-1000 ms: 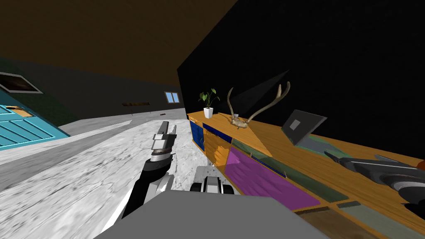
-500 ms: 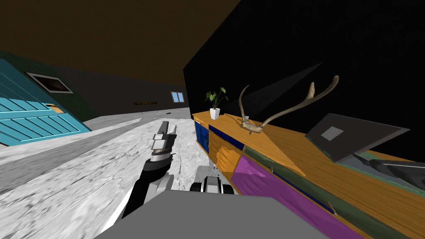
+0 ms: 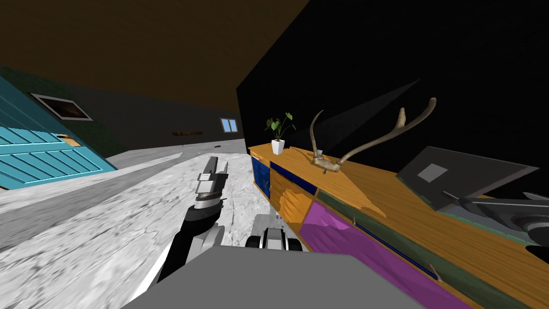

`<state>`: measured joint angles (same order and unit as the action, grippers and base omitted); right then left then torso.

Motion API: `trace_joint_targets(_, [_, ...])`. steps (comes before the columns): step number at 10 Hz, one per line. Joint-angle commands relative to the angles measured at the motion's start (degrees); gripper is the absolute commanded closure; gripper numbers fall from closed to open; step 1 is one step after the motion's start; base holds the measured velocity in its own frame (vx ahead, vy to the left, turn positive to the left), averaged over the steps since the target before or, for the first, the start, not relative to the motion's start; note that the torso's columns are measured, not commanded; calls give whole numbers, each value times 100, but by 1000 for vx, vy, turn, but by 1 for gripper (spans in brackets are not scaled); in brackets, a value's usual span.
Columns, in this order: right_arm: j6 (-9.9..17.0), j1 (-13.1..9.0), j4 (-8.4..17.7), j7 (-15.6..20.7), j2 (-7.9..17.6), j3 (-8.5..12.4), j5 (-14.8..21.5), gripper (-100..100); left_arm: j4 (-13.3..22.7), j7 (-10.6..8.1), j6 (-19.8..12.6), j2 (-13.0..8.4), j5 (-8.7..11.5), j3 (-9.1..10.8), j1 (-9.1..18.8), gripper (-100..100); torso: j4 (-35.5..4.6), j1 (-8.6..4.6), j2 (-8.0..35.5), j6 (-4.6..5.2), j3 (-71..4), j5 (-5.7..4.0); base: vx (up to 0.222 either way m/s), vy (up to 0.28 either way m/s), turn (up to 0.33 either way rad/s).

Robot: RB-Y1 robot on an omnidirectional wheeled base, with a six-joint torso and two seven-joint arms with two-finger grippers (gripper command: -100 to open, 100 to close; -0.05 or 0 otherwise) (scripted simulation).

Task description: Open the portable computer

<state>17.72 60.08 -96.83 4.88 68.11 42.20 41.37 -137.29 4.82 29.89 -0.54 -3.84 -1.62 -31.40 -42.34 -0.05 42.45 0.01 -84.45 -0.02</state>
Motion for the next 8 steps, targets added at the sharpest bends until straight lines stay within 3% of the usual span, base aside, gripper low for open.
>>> trace_joint_targets(1, [136, -246, 153, -54, 351, -325, -131, -100, 0, 0, 0, 0, 0, 0, 0, 0, 4, 6, -12, -1, -9, 3, -42, -2, -29])
trace_joint_targets(2, [237, -460, 281, -100, 558, -553, -215, -100, 0, 0, 0, 0, 0, 0, 0, 0, 8, 10, -23, -1, -16, 4, -37, -5, -61])
trace_joint_targets(3, [237, -460, 281, -100, 606, -578, -215, -100, 0, 0, 0, 0, 0, 0, 0, 0, 9, 7, -26, -2, -19, 4, -28, -4, -20])
trace_joint_targets(5, [438, -834, 537, -191, 1015, -983, -382, -100, 0, 0, 0, 0, 0, 0, -1, 0, 7, 7, -20, -1, -14, 3, -47, 2, -67])
trace_joint_targets(6, [438, -888, 537, -191, 1116, -1085, -382, -100, 0, 0, 0, 0, 0, 0, 0, 0, 3, 4, -8, 1, -7, 2, -45, -8, -24])
trace_joint_targets(8, [639, -1306, 793, -282, 1516, -1513, -550, -100, 0, 0, 0, 0, 0, 0, 0, 0, 6, 2, -18, -2, -12, 1, -46, -10, -53])
